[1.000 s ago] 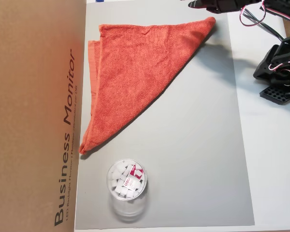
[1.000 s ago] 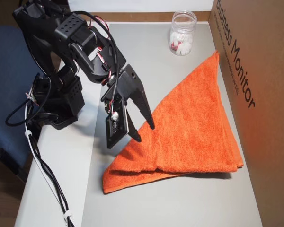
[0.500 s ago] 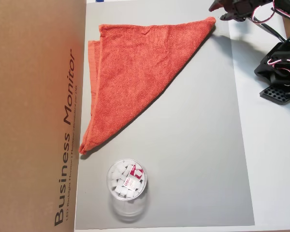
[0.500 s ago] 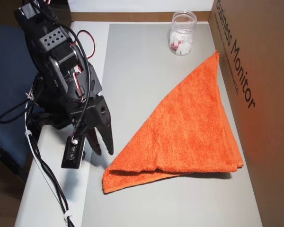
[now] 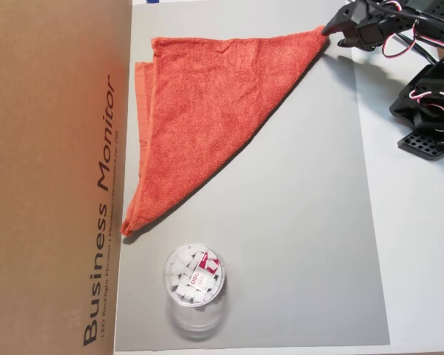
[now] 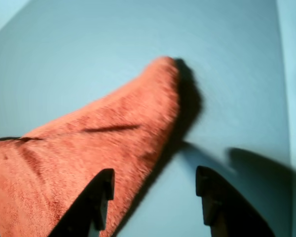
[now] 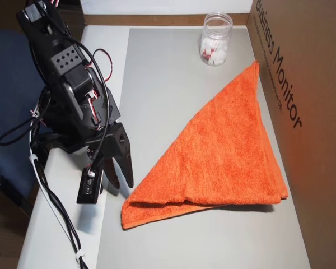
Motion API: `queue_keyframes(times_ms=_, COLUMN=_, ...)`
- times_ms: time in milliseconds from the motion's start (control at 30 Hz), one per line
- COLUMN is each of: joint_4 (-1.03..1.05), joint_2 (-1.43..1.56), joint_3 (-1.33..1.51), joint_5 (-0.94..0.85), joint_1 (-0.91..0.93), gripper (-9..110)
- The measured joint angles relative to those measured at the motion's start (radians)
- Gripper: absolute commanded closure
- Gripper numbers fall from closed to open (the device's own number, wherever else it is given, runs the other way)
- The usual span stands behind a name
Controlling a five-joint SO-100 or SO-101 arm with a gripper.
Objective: Fold the blanket.
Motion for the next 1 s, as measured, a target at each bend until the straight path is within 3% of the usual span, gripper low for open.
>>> queue_keyframes(times_ms=333, joint_4=-0.245, joint_2=0.003, joint_3=0.092, joint_5=-0.163, joint_1=-0.002, gripper=85)
queue_keyframes(times_ms=1000, joint_4=-0.293, joint_2=-0.063, joint_3=0.19, joint_5=-0.252, joint_1=-0.003, gripper=85)
